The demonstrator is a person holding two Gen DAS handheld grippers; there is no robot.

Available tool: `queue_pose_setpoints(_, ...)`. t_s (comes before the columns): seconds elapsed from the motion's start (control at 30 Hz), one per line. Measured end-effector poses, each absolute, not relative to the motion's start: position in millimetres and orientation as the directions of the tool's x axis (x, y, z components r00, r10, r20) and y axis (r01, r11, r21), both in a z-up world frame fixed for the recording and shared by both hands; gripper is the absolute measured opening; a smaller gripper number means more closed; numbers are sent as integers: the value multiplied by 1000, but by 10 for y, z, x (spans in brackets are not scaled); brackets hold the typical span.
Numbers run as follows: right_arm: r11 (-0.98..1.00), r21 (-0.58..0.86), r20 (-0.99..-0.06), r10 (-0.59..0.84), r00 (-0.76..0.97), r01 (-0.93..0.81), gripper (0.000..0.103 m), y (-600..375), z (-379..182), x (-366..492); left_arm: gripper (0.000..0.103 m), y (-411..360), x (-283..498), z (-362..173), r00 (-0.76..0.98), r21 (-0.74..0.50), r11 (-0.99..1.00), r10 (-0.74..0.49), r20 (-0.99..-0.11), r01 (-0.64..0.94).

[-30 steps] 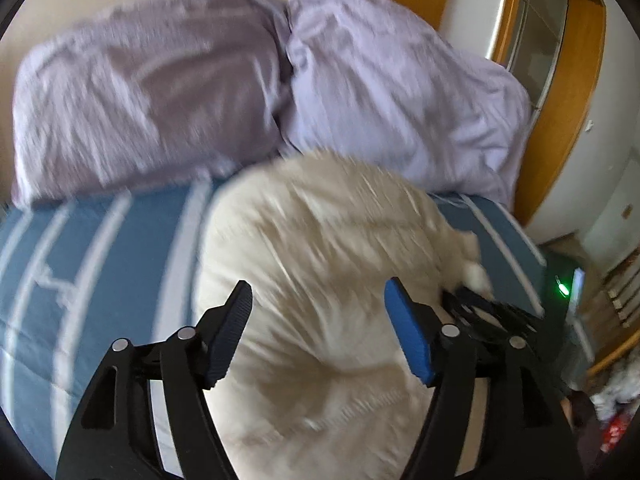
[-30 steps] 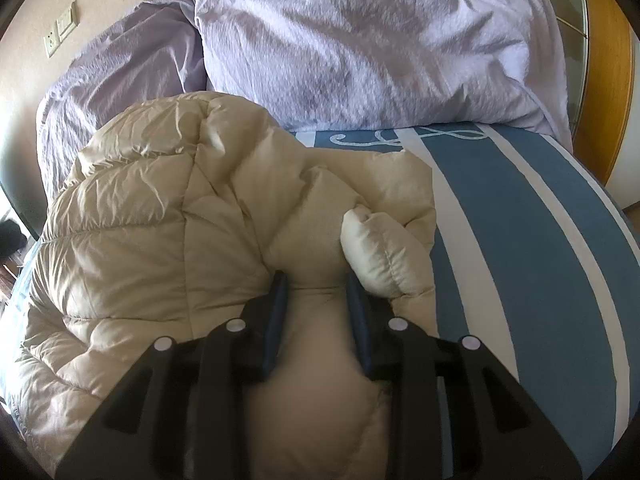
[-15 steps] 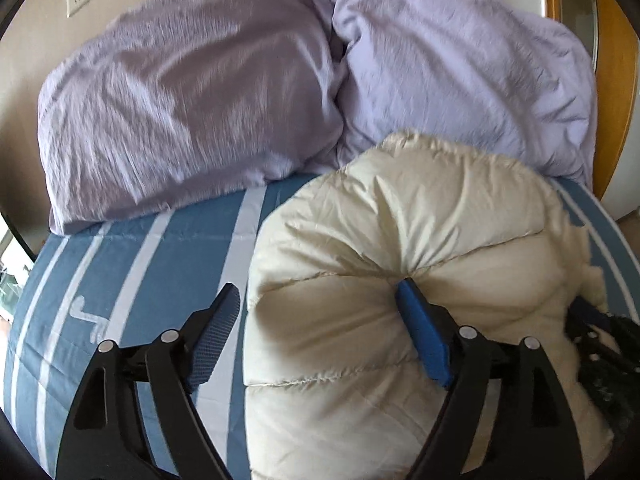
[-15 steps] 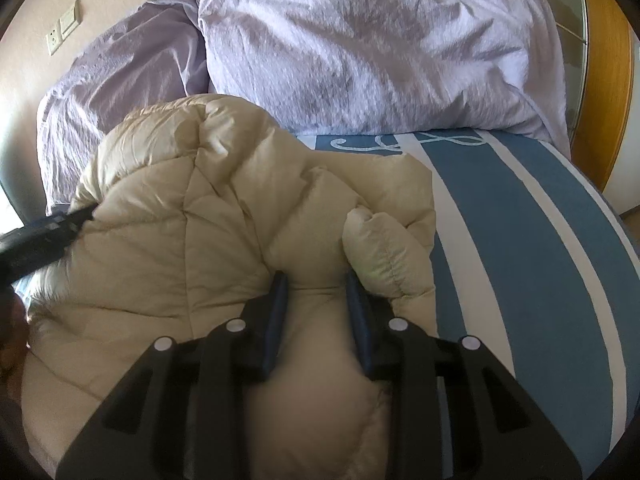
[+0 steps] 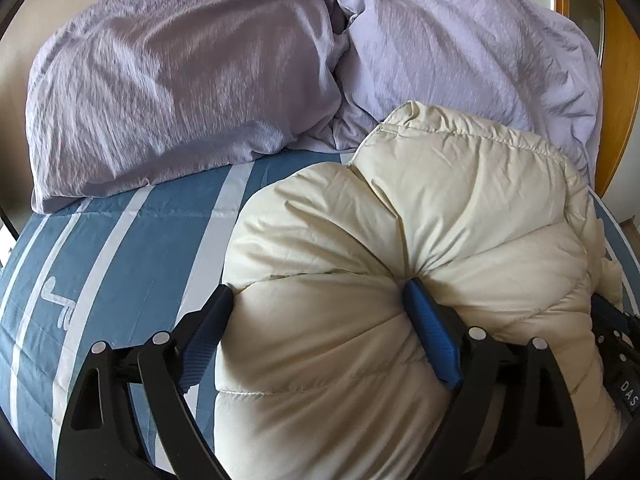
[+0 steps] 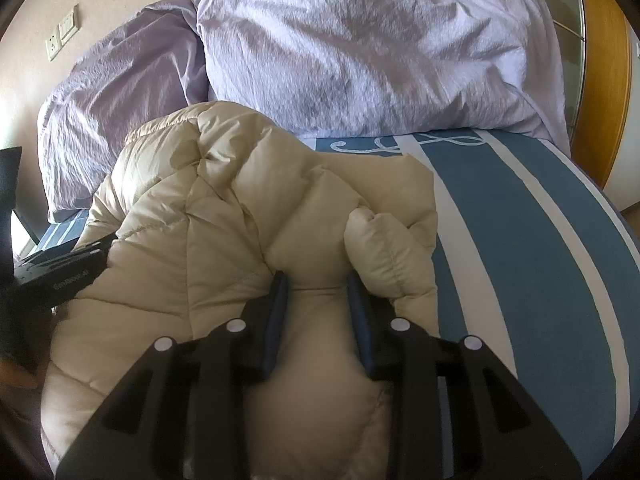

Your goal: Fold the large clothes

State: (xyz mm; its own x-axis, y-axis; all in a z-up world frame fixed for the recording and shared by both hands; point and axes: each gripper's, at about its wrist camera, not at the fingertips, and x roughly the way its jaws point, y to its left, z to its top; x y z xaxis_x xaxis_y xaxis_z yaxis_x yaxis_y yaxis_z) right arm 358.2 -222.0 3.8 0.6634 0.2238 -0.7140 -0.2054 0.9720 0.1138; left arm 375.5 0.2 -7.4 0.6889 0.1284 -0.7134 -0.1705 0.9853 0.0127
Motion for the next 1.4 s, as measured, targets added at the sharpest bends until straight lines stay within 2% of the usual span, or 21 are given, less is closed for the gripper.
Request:
queue_pose_setpoints(0.23,972,115,-708,224,669,-203,32,-2222,45,3569,91,-91,3773,-91,686,87,979,190,-702,-182)
queue_pose_setpoints(0.47,978,63,-720,184,669,-200,35,-2171,116,3554,93,-80,3785,-115,677,95,978,199,-708,-188)
queue_pose_setpoints(0.6,978,114,-723,201,661,-172,58,-2172,309,3536,93,-98,3776,-116,678,100,977,203,-706,-189)
queue_pose_setpoints(0.63,978,125,-718,205,665,-166,60,-2167,360,3530,93,-97,3775,-116,678,98,977,203,-707,-189)
queue_pose_setpoints(0.83,979,140,-683,205,701,-151,61,-2058,634,3522,93,-92,3766,-123,680,90,978,197,-706,-189)
queue_pose_setpoints(0.93,990,52,-706,129,696,-130,61,-1993,481,3598,93,-87,3764,-127,681,81,978,191,-707,-190)
queue_pose_setpoints(1.17,987,-2,-696,113,710,-159,61,-1989,214,3619,93,-61,3784,-139,681,53,980,173,-712,-193)
queue_pose_setpoints(1.4,985,57,-715,156,682,-165,62,-2060,92,3706,93,-53,3805,-150,679,47,979,172,-713,-199)
